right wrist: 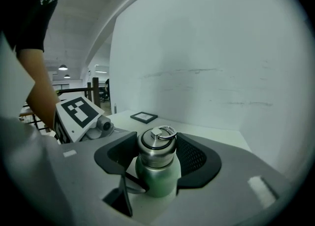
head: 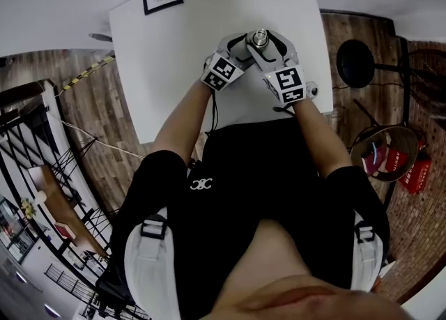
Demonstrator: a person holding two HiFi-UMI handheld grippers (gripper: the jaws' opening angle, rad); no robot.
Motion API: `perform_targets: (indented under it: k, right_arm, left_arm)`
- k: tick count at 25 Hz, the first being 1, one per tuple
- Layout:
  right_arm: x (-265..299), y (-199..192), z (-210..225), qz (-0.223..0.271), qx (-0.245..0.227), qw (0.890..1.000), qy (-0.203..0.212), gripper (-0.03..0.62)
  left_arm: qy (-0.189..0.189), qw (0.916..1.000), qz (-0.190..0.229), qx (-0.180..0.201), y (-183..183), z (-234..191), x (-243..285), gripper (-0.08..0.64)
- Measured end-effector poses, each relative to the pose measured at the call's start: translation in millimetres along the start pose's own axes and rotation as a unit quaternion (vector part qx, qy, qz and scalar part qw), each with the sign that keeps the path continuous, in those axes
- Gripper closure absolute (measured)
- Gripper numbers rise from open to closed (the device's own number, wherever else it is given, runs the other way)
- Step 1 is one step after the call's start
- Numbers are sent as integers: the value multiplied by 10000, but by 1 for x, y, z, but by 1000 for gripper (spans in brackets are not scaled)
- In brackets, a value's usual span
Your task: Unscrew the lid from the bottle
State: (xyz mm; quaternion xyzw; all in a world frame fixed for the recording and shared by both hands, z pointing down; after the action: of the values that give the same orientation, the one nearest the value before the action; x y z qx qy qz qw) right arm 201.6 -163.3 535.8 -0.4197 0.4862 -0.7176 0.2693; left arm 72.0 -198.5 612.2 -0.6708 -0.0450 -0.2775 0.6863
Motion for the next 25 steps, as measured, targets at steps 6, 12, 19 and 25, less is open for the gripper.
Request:
perform_targets:
  k: [6, 12, 19, 25]
  right_arm:
    - [1, 8, 21, -419, -473, 9900, 1259, 339]
    - [4, 27, 30, -567, -1068, 9688, 2165, 339]
    - [2, 48, 31, -224, -847, 9707, 2239, 339]
    - [-14, 54, 24, 64, -679, 9820, 1764, 339]
  left_arm:
    - [-28, 10000, 16, 64, 1, 3, 0, 199]
    - [-33, 9999, 82, 103, 0, 2, 1, 199]
    - [46, 9999, 70, 74, -3, 2, 0, 198]
    - [460, 9988, -20, -186, 3, 9, -18, 198]
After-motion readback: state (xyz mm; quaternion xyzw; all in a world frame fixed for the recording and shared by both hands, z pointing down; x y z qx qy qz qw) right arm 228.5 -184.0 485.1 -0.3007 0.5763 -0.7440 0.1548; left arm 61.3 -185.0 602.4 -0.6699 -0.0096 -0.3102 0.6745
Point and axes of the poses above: the fingertips, and each gripper's own axes: x forward along the fingers, z to its right, y out of its top, the point moved 10 cm from there along -x, backward along the fingers, and after that the axes turned 10 degrees about x, right-handed, at the moved point
